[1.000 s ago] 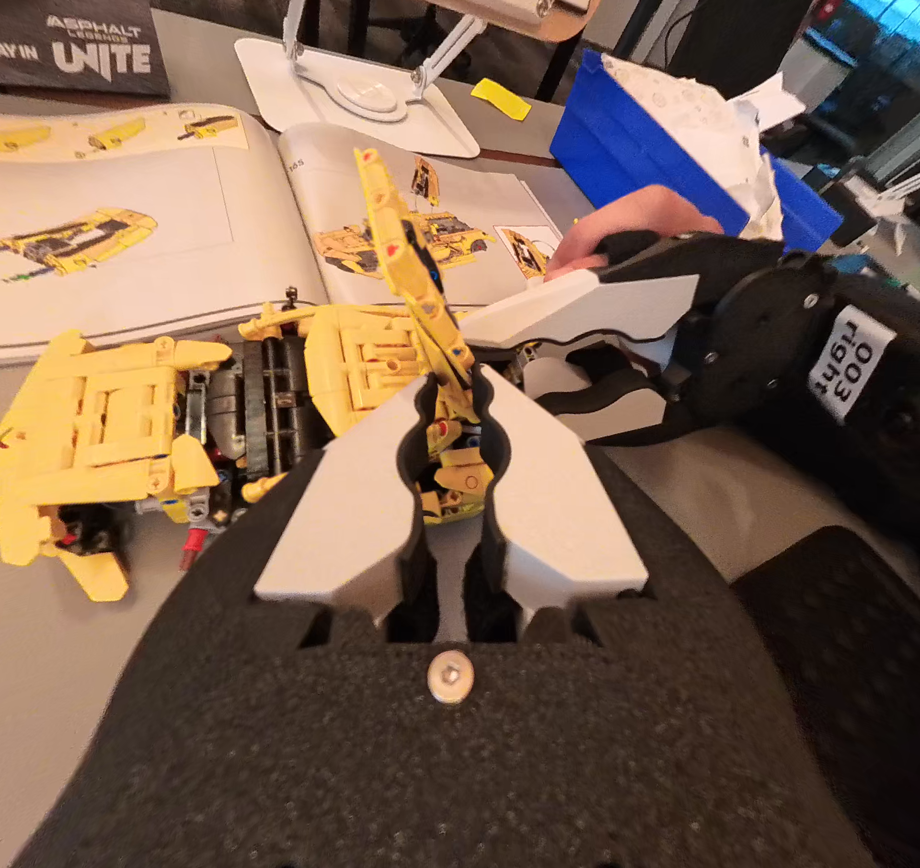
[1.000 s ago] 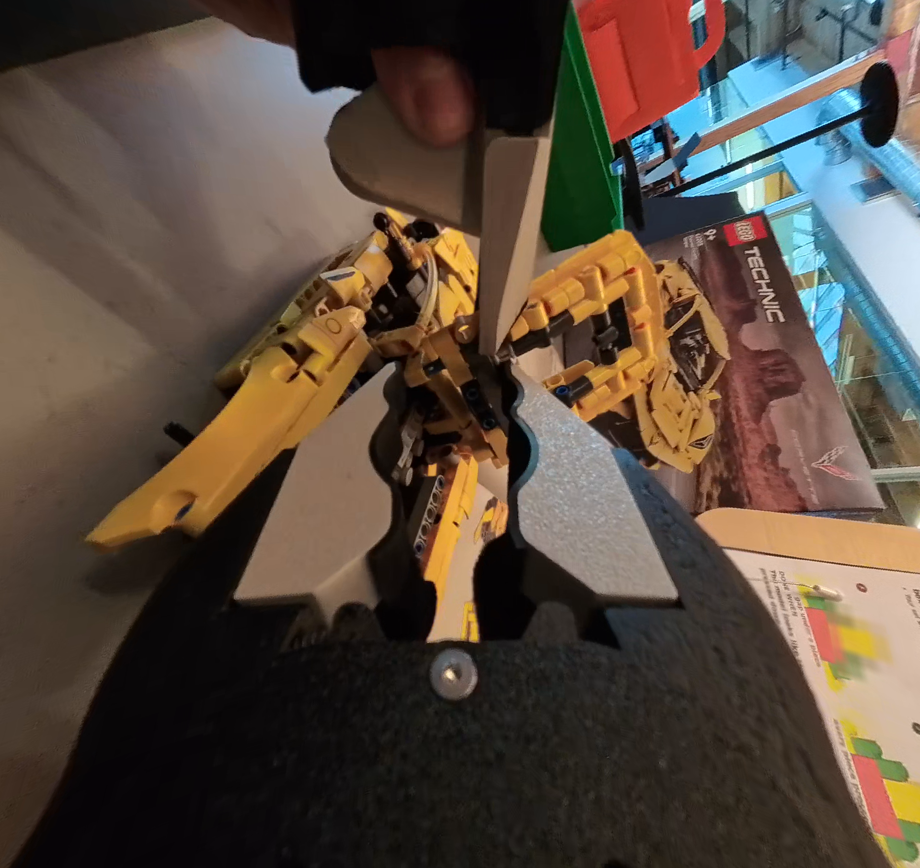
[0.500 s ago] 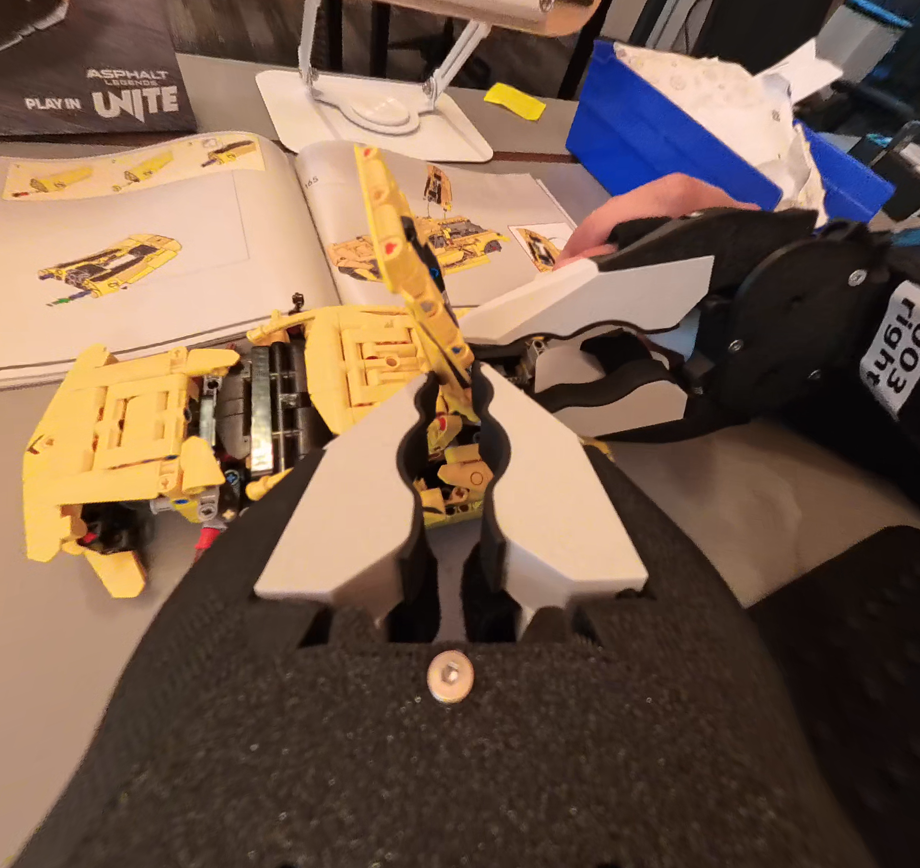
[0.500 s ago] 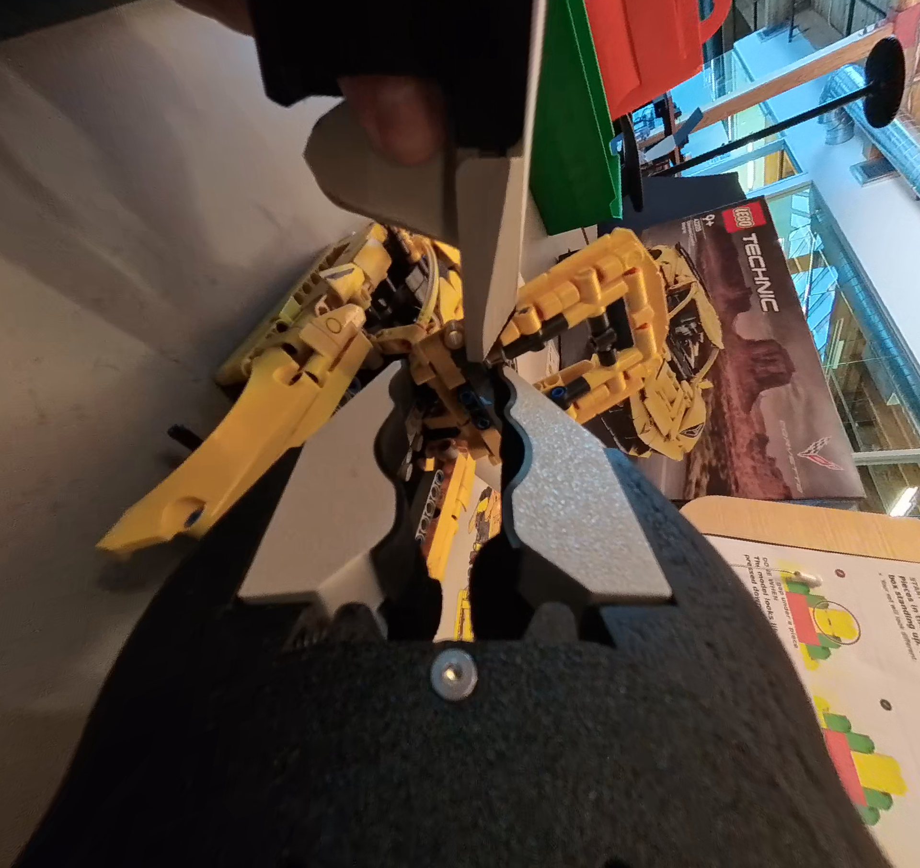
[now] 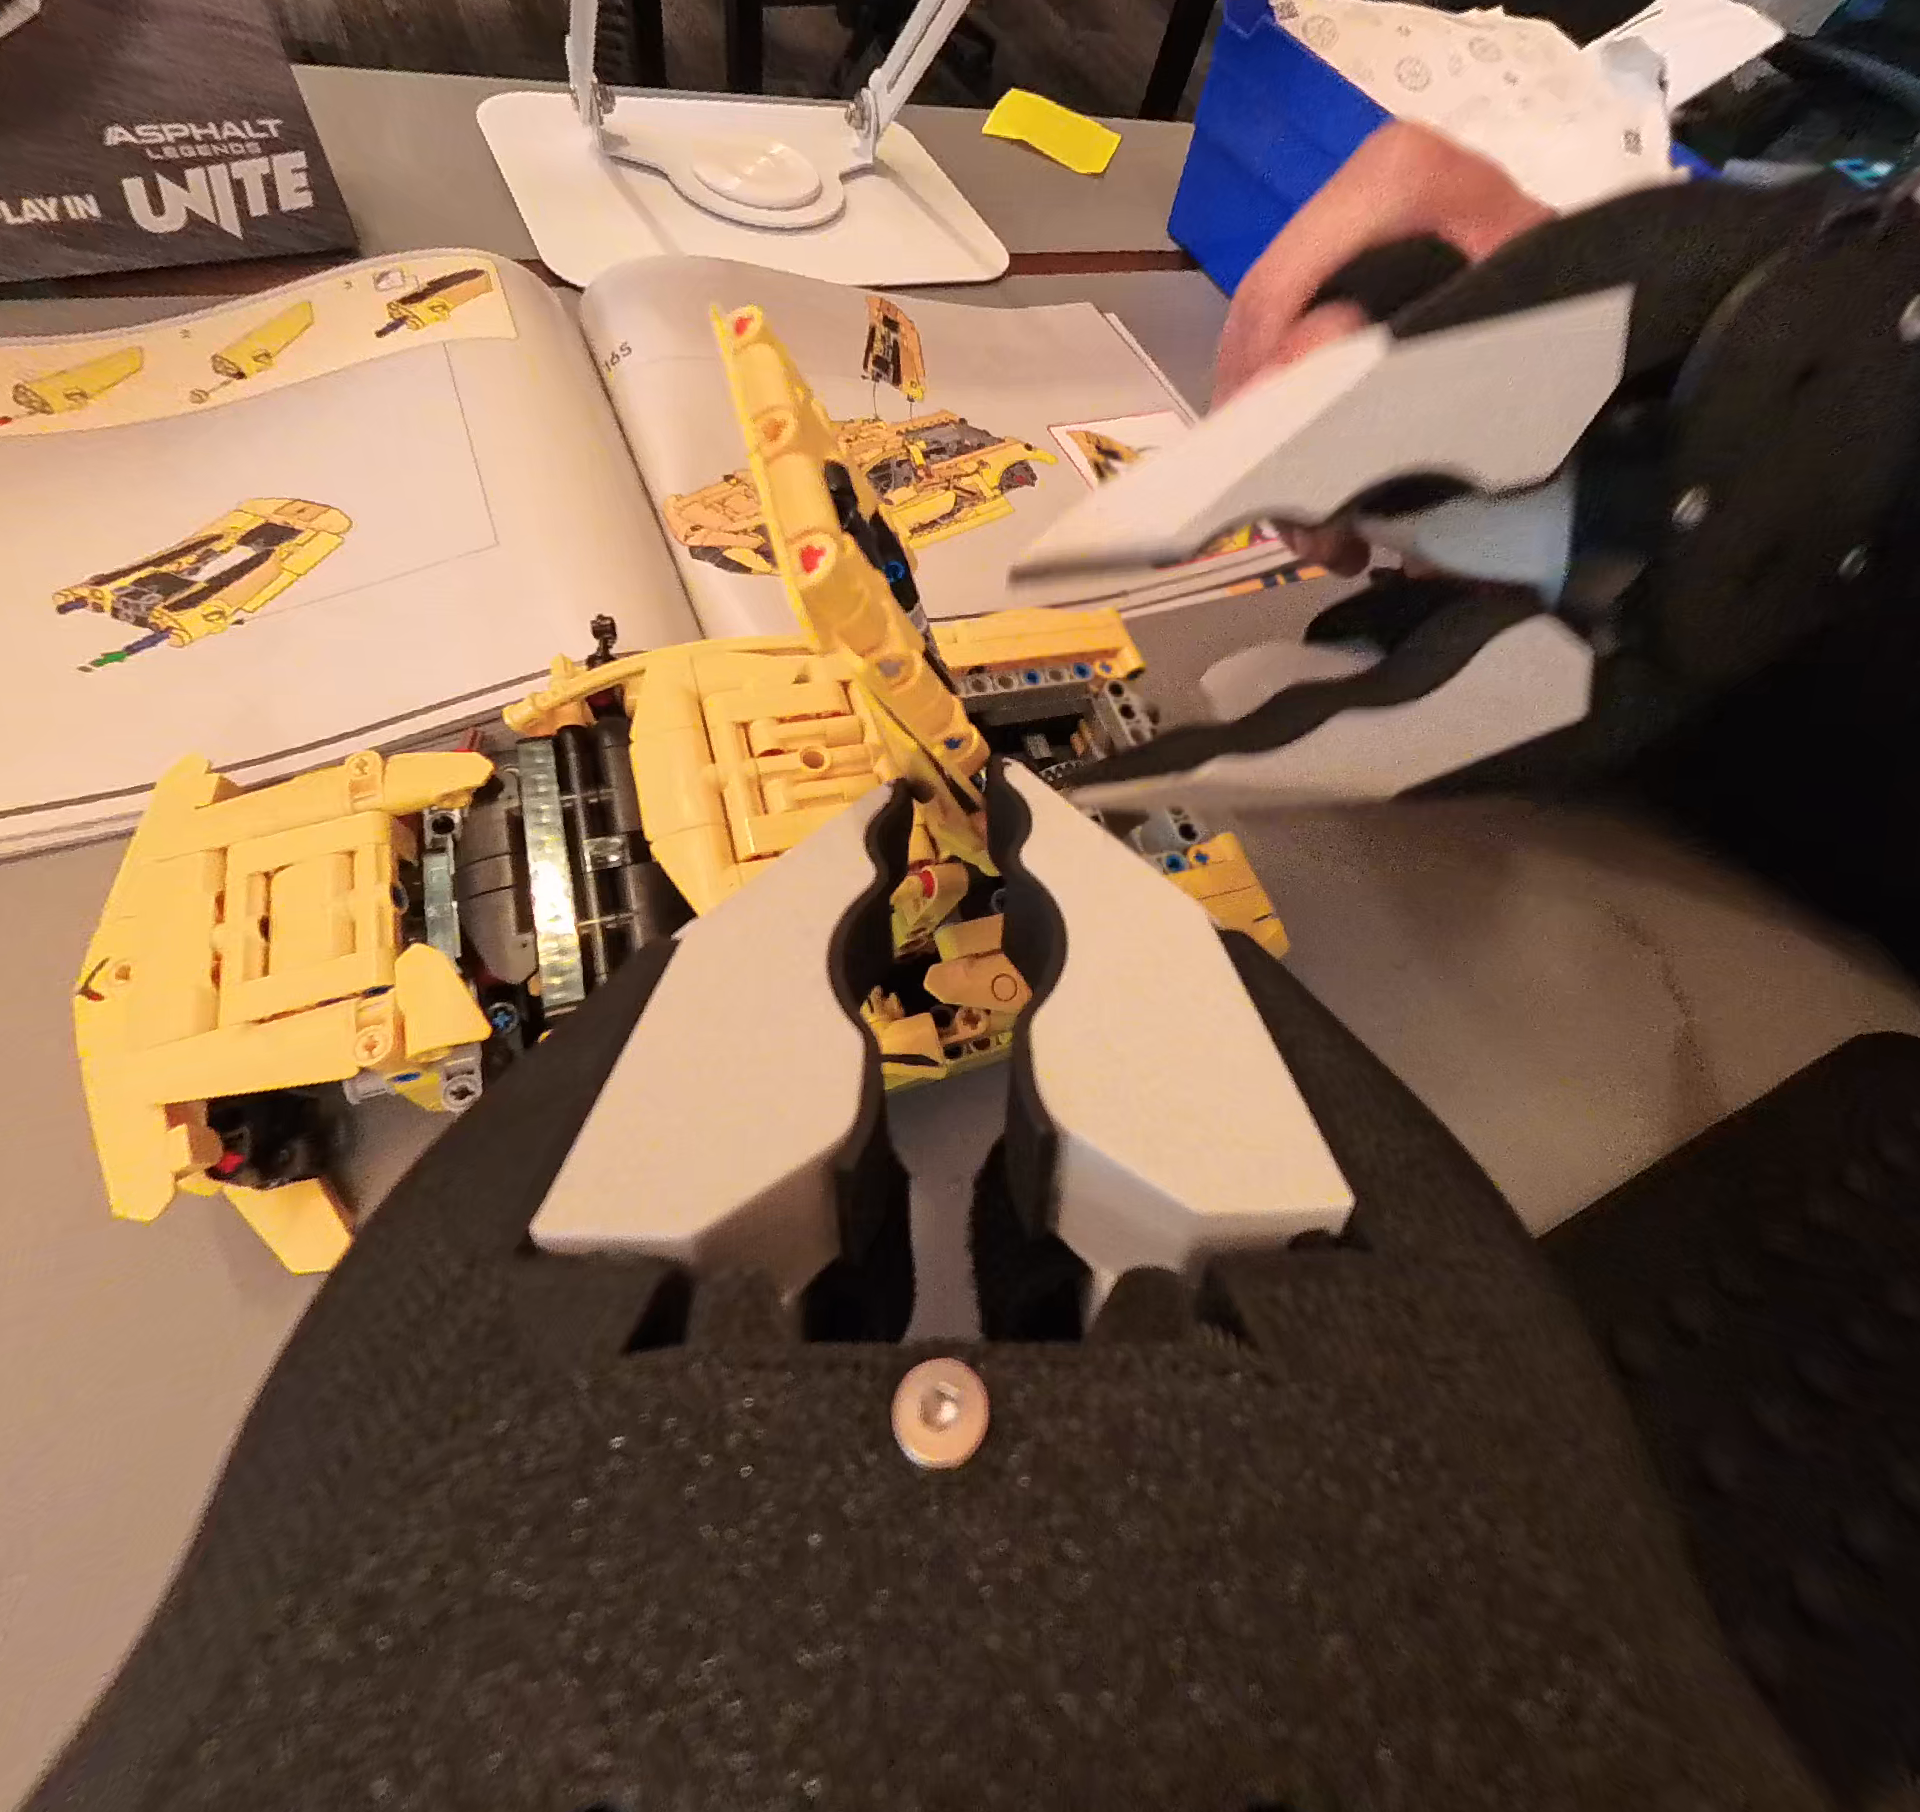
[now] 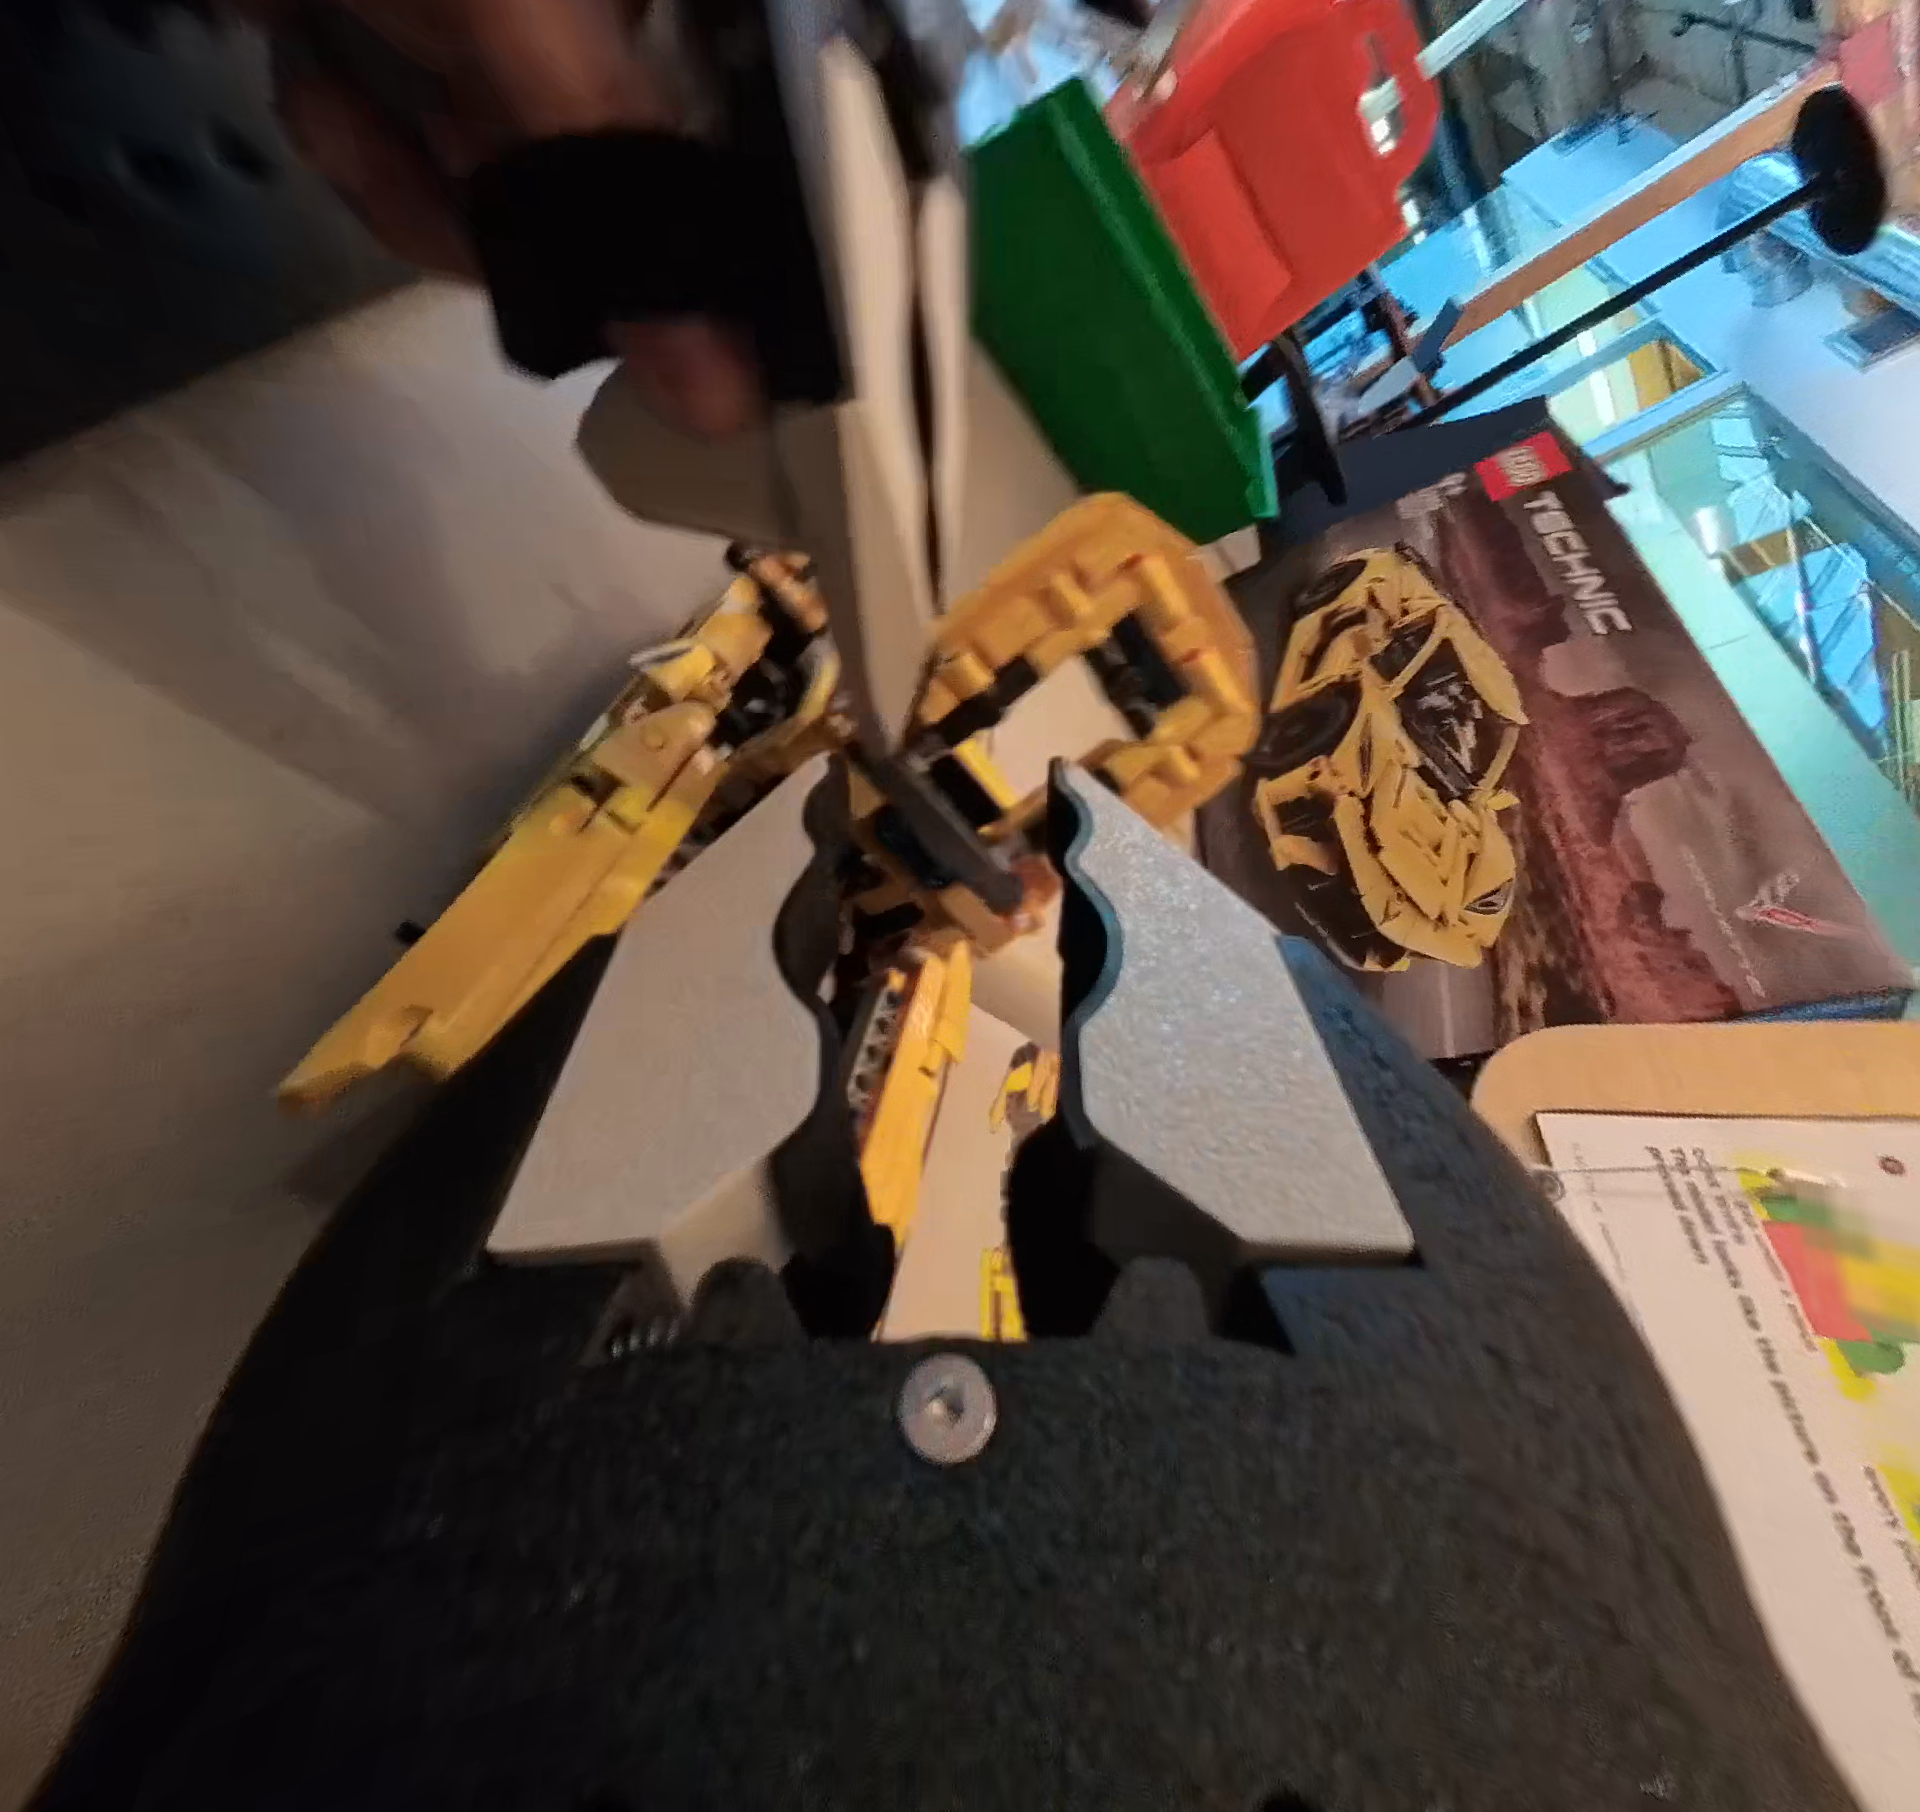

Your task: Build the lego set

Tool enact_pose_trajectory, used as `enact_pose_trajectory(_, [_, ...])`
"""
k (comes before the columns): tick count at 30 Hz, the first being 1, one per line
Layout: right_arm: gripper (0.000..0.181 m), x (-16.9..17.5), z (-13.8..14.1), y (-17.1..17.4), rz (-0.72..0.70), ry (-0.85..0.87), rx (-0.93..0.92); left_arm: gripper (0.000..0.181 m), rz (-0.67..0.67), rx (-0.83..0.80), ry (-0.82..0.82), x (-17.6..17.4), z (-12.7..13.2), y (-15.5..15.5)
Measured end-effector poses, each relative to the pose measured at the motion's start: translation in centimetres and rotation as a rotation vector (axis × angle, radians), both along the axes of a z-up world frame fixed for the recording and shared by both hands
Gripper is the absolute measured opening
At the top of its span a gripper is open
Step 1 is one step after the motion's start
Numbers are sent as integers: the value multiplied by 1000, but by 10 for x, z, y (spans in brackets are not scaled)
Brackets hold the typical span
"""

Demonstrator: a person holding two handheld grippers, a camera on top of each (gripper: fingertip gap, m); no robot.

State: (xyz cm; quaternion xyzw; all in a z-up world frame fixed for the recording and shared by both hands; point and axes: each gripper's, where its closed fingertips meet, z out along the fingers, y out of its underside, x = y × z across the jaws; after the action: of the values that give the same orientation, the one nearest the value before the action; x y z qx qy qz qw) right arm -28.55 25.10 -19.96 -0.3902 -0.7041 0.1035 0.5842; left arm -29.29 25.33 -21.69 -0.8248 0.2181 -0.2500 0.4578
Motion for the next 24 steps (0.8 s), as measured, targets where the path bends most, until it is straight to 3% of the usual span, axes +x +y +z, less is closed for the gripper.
enact_pose_trajectory(2, [37,5,17,5,1,76,-81,14,-6,-4,-5,0,0,0])
enact_pose_trajectory(4, [50,8,3,8,-2,-8,-135,14,-5,-15,-25,0,0,0])
enact_pose_trajectory(6, [55,7,-16,10,-18,-98,-69,14,-2,-51,-75,0,0,0])
enact_pose_trajectory(10, [26,-4,-24,2,-24,-108,155,14,-5,-73,-86,0,0,0])
enact_pose_trajectory(18, [44,-5,-30,1,-48,-201,244,14,-11,-100,-82,-2,0,1])
enact_pose_trajectory(24, [30,-14,-31,15,-120,-173,415,13,-12,-104,-69,-1,-1,1])
